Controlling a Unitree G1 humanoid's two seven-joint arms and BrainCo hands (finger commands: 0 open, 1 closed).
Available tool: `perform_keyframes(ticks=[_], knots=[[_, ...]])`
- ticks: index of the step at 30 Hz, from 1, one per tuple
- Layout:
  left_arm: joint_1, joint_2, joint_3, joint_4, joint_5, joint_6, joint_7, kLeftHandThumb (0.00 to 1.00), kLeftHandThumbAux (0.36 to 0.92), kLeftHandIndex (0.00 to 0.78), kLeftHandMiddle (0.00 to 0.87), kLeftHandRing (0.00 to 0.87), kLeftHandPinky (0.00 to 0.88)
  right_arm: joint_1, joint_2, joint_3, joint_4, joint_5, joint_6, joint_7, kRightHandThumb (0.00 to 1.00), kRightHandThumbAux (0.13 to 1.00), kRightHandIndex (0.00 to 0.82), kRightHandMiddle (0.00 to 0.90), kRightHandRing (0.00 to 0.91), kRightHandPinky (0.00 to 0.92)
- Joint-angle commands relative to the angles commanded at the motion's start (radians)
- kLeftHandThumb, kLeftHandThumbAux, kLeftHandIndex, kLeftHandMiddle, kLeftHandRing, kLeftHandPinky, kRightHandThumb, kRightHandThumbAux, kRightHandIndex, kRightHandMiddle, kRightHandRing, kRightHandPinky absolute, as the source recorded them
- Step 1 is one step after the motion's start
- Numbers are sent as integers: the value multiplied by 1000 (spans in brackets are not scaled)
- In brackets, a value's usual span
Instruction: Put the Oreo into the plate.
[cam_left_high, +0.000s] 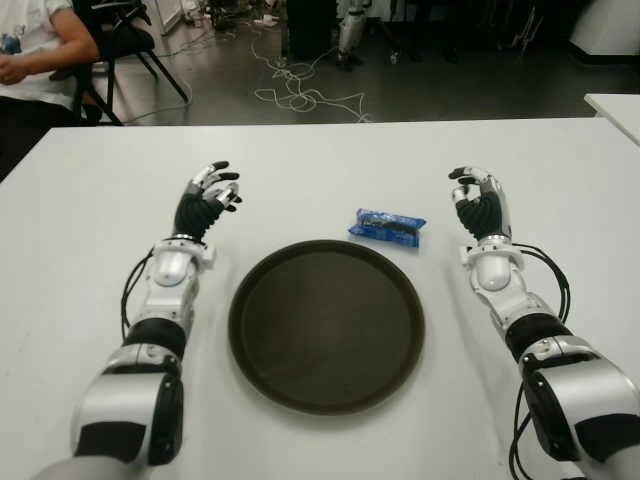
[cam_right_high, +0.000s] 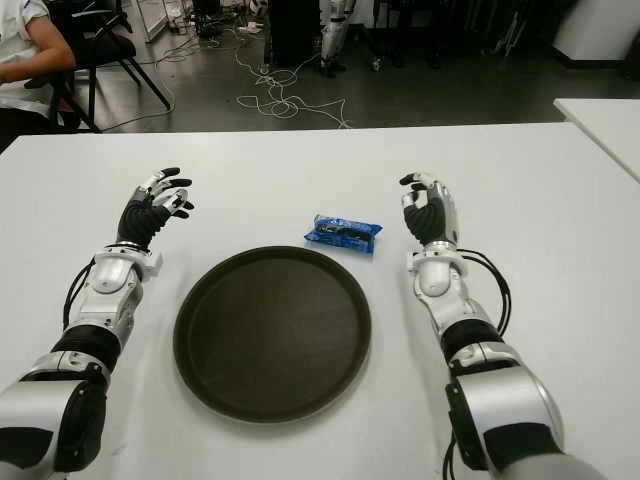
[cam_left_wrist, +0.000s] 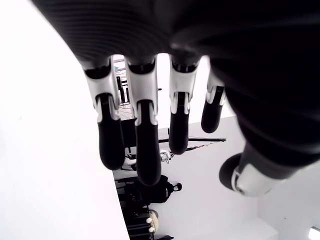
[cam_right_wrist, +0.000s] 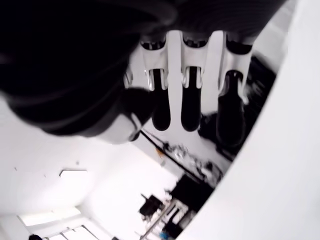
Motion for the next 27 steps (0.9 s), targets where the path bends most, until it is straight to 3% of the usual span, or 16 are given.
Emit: perform_keyframes(ticks=[9,15,19,27], knots=[[-1,3,-12,1,20,3,26,1000,642,203,382,503,469,7,16,-41,-14,65,-7,54,852,677,404,514,786,799],[0,4,-20,0,26,5,43,1000,641,197,391,506,472,3,13,-32,4,52,12,48,853,675,408,518,792,804],[1,3,-23,-3,24,5,46,1000,641,197,390,507,475,3,11,-24,1,41,30,44,854,674,410,523,773,791],[2,2,-23,-5,20,5,42,1000,642,195,388,507,474,1,10,-21,3,49,55,81,846,674,405,551,671,675]])
